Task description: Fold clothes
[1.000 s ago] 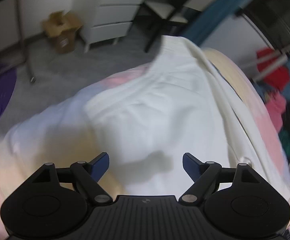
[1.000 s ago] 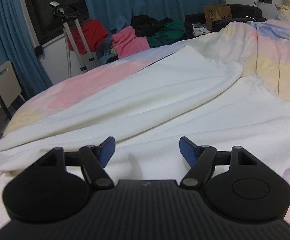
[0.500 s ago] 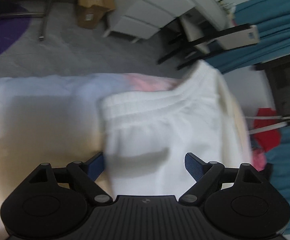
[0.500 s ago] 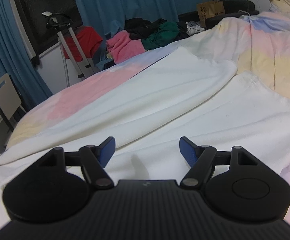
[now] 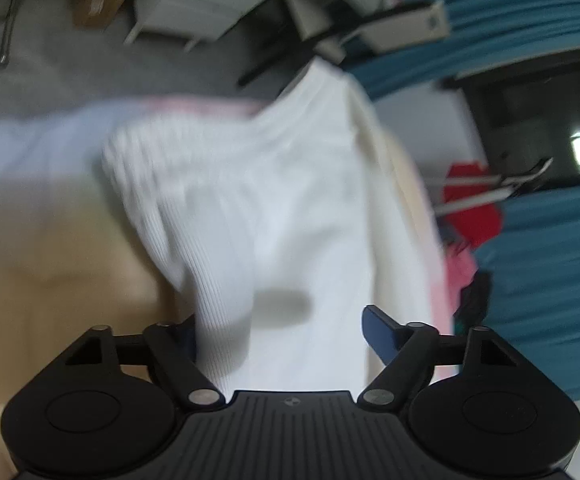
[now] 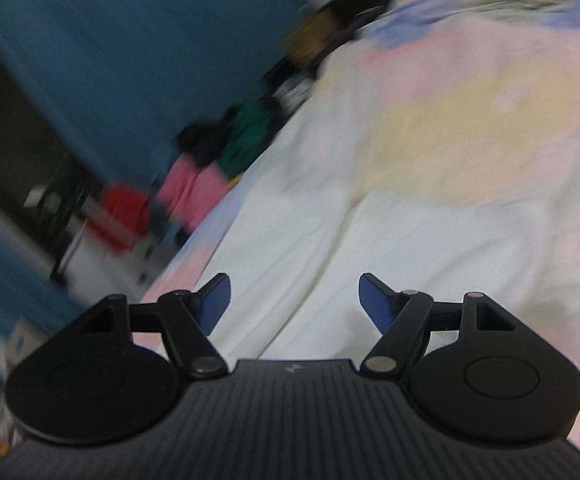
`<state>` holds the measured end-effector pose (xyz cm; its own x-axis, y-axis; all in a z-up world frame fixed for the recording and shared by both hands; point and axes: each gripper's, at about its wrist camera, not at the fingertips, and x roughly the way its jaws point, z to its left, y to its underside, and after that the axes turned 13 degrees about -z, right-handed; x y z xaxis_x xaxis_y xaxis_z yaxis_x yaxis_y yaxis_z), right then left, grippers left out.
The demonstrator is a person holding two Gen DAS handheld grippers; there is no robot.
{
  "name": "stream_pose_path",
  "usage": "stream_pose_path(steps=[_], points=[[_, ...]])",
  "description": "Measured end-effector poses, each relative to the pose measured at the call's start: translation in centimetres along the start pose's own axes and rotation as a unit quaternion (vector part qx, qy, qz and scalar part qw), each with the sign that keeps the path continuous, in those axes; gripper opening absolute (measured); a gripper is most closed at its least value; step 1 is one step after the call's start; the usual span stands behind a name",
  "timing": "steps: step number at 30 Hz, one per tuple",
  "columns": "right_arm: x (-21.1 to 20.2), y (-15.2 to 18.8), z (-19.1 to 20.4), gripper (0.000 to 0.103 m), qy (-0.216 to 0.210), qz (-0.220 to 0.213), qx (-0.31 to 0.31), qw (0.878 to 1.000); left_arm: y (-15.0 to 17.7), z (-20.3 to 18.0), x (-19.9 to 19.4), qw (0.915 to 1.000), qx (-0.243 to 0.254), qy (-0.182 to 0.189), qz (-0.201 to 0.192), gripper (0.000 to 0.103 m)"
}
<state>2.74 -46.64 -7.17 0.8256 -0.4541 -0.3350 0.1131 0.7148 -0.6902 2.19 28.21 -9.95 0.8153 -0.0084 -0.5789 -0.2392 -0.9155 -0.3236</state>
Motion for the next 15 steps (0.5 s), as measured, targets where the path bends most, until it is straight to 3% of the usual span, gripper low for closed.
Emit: stream_pose_path(steps=[2, 5, 8, 10, 13, 15], points=[[0.0, -1.0, -2.6, 0.075, 0.045, -0.029, 0.019, 0.998, 0.2, -0.1, 0.8, 0.9994, 0.021, -0.016, 0.022, 0.077], [0.6, -1.4, -6.6, 0.075, 0.108, -0.039, 0.062, 0.991, 0.7, -0.4, 1.1, 0.9981, 0.049, -0.029, 0.024, 0.077], [1.4, -1.0, -10.2, 0.075, 0.159, -0.024, 0.127, 0.979, 0.2, 0.2, 0.8, 0.9993, 0.025, -0.012, 0.024, 0.078], [2.6, -0.3, -11.1, 0.074, 0.164, 0.001, 0.134, 0.977, -0.2, 0.9, 0.5, 0.9996, -0.009, 0.007, 0.027, 0.078], [5.0, 1.4, -11.4, 0.069, 0.116, 0.057, 0.162, 0.978, -0.3, 1.9, 1.1, 0.9954, -0.076, 0.053, 0.026, 0.078], [6.7, 2.6, -11.5, 0.06, 0.079, 0.095, 0.181, 0.976, -0.3, 2.2, 1.0, 0.9939, -0.089, 0.06, 0.025, 0.077]])
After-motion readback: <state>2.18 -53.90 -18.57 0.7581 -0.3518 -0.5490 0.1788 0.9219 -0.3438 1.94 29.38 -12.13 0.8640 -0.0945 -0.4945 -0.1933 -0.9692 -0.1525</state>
